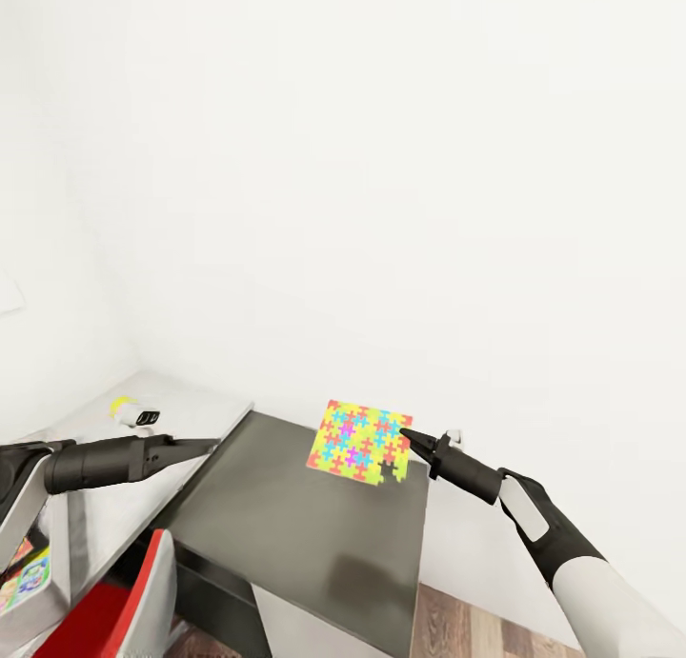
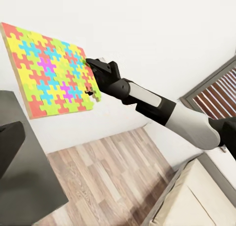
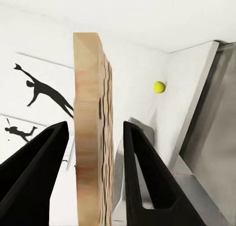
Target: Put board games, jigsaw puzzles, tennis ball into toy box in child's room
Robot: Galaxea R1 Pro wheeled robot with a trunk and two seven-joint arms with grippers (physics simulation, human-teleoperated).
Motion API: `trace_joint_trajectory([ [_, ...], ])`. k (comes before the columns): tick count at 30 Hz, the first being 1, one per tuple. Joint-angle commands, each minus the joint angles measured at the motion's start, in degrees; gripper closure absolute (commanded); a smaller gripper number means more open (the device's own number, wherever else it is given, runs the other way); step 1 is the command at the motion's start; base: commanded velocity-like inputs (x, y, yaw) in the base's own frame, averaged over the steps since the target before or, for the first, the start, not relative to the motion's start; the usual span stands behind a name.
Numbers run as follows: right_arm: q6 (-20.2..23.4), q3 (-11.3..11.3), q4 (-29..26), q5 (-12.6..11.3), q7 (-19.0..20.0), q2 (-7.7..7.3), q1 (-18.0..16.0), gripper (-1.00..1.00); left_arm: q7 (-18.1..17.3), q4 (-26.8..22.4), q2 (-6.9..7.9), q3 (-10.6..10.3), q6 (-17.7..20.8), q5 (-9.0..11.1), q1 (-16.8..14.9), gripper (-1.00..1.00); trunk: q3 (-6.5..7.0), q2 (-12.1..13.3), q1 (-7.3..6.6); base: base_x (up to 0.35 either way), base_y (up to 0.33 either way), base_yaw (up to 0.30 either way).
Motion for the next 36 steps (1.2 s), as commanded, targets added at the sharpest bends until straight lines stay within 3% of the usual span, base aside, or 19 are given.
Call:
trace_joint_trajectory([
  [1,0.3,0.1,0.0,-0.4,0.0,-0.05,0.0,1.00,-0.1,0.0,0.01,0.0,0.5,0.1,-0.1,-1.00,0.08,0.3,-0.20,0.000,0.000,0.292],
  [18,0.3,0.1,0.0,-0.3,-0.1,0.00,0.0,1.00,-0.1,0.0,0.17,0.5,0.5,0.1,0.0,-1.00,3.13,7.1,-3.93,0.000,0.000,0.292],
  [36,0.3,0.2,-0.1,-0.5,0.1,0.01,-0.1,1.00,-0.1,0.0,0.52,0.8,0.5,0.0,0.0,-1.00,3.13,7.1,-3.93,0.000,0.000,0.292],
])
